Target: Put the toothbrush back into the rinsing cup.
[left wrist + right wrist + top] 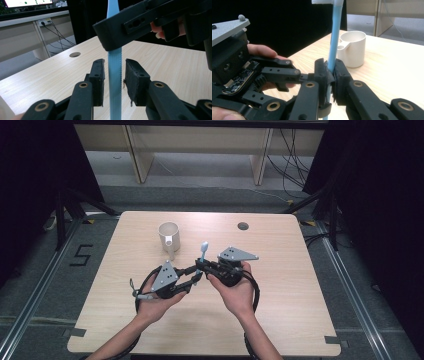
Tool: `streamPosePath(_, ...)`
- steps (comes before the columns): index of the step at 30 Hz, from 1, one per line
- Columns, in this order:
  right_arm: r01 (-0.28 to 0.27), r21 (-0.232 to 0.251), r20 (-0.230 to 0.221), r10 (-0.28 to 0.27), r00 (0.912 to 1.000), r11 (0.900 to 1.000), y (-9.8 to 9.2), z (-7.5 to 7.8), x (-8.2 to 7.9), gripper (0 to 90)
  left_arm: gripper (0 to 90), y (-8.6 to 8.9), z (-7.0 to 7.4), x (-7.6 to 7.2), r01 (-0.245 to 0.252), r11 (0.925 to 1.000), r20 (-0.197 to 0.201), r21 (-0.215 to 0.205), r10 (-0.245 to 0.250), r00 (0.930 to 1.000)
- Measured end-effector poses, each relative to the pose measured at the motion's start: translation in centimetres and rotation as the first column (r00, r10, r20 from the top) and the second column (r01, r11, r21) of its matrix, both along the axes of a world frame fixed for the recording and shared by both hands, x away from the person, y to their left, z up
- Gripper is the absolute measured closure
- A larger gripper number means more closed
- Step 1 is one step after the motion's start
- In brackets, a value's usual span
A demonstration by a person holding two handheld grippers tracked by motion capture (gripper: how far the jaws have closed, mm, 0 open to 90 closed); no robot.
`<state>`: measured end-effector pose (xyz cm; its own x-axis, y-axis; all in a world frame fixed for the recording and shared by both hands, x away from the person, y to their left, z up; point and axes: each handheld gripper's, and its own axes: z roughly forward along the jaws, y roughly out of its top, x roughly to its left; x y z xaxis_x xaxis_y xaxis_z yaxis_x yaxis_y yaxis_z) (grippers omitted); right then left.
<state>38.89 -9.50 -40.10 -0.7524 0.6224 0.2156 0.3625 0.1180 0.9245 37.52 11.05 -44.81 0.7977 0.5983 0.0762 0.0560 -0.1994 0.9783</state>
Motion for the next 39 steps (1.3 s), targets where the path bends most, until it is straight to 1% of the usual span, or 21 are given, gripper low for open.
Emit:
streamPosePath(2,-0.008,-0.007,-0.003,0.008,1.0000,1.000,0.11,0.00,0.00,83.9,68.5,-0.14,-0.08,0.04,0.001,1.0000,-0.003,-0.006,-0.001,1.0000)
streamPosePath(4,-0.003,0.001,0.002,0.003,1.0000,1.000,0.19,0.00,0.01,83.9,70.2,-0.18,-0.07,0.03,0.001,1.0000,-0.007,-0.001,-0.001,1.0000)
streamPosePath(6,0.008,-0.012,0.025,-0.008,0.9996,1.000,0.14,0.06,0.11,83.9,71.3,-0.20,-0.05,0.08,-0.001,1.0000,-0.009,0.000,0.001,1.0000)
streamPosePath(10,0.010,-0.012,0.014,-0.010,0.9998,1.000,0.21,0.17,0.02,83.9,73.3,-0.17,0.01,0.18,-0.004,1.0000,-0.016,-0.004,0.004,0.9999)
streamPosePath(13,0.011,0.005,0.003,-0.011,0.9999,1.000,0.23,0.23,-0.08,84.0,73.1,-0.23,-0.10,0.24,-0.015,0.9999,-0.021,-0.004,0.015,0.9997)
streamPosePath(17,0.018,0.006,0.008,-0.018,0.9998,1.000,0.29,0.28,-0.11,83.9,73.4,-0.36,-0.15,0.26,-0.018,0.9998,-0.015,-0.002,0.018,0.9997)
streamPosePath(18,0.026,-0.006,0.030,-0.026,0.9992,1.000,0.24,0.23,-0.04,83.9,73.8,-0.36,-0.15,0.28,-0.022,0.9998,-0.013,-0.003,0.022,0.9997)
streamPosePath(19,0.024,-0.001,0.029,-0.024,0.9993,1.000,0.30,0.18,-0.03,83.9,74.2,-0.36,-0.13,0.30,-0.023,0.9997,-0.014,-0.002,0.023,0.9996)
streamPosePath(20,0.021,0.005,0.000,-0.021,0.9998,1.000,0.39,0.16,-0.13,83.9,74.6,-0.39,-0.13,0.32,-0.025,0.9997,-0.012,-0.001,0.025,0.9996)
streamPosePath(21,0.017,0.003,0.015,-0.017,0.9997,1.000,0.41,0.08,-0.07,83.9,75.0,-0.41,-0.13,0.33,-0.026,0.9996,-0.010,0.001,0.026,0.9996)
streamPosePath(23,0.017,0.000,-0.006,-0.017,0.9998,1.000,0.53,0.05,-0.21,83.8,76.8,-0.44,-0.14,0.40,-0.028,0.9996,-0.009,0.006,0.028,0.9996)
streamPosePath(25,0.019,-0.003,0.000,-0.019,0.9998,1.000,0.54,0.00,-0.18,83.8,77.8,-0.38,-0.14,0.48,-0.028,0.9996,-0.014,0.006,0.028,0.9995)
streamPosePath(26,0.029,0.003,-0.016,-0.029,0.9995,1.000,0.55,0.00,-0.27,83.8,78.0,-0.37,-0.13,0.50,-0.027,0.9996,-0.017,0.008,0.027,0.9995)
streamPosePath(28,0.030,0.003,0.007,-0.030,0.9995,1.000,0.56,-0.07,-0.16,83.8,78.1,-0.36,-0.09,0.49,-0.029,0.9995,-0.017,0.012,0.029,0.9994)
streamPosePath(29,0.032,0.000,-0.006,-0.032,0.9995,0.999,0.62,0.00,-0.27,83.7,78.2,-0.35,-0.07,0.49,-0.031,0.9995,-0.018,0.012,0.031,0.9993)
streamPosePath(30,0.022,-0.009,0.016,-0.022,0.9996,1.000,0.65,-0.03,-0.14,83.5,78.2,-0.35,-0.07,0.49,-0.032,0.9994,-0.019,0.010,0.032,0.9993)
streamPosePath(31,0.024,-0.004,0.013,-0.024,0.9996,1.000,0.73,-0.02,-0.19,83.0,78.3,-0.36,-0.07,0.48,-0.033,0.9994,-0.020,0.009,0.033,0.9993)
streamPosePath(35,0.031,-0.015,0.029,-0.030,0.9991,0.999,0.90,0.01,-0.27,73.5,78.4,-0.29,-0.08,0.52,-0.041,0.9991,-0.026,-0.010,0.041,0.9988)
streamPosePath(36,0.032,-0.020,0.047,-0.031,0.9984,0.999,0.92,-0.05,-0.24,71.2,78.4,-0.26,-0.10,0.58,-0.044,0.9988,-0.025,-0.020,0.044,0.9987)
streamPosePath(37,0.027,-0.016,0.041,-0.026,0.9988,1.000,0.94,-0.08,-0.29,68.1,78.4,-0.14,-0.06,0.58,-0.052,0.9985,-0.027,-0.016,0.051,0.9983)
streamPosePath(39,0.031,-0.017,0.051,-0.030,0.9983,0.999,0.84,-0.12,-0.30,61.6,78.4,0.04,-0.07,0.68,-0.061,0.9979,-0.029,-0.019,0.061,0.9977)
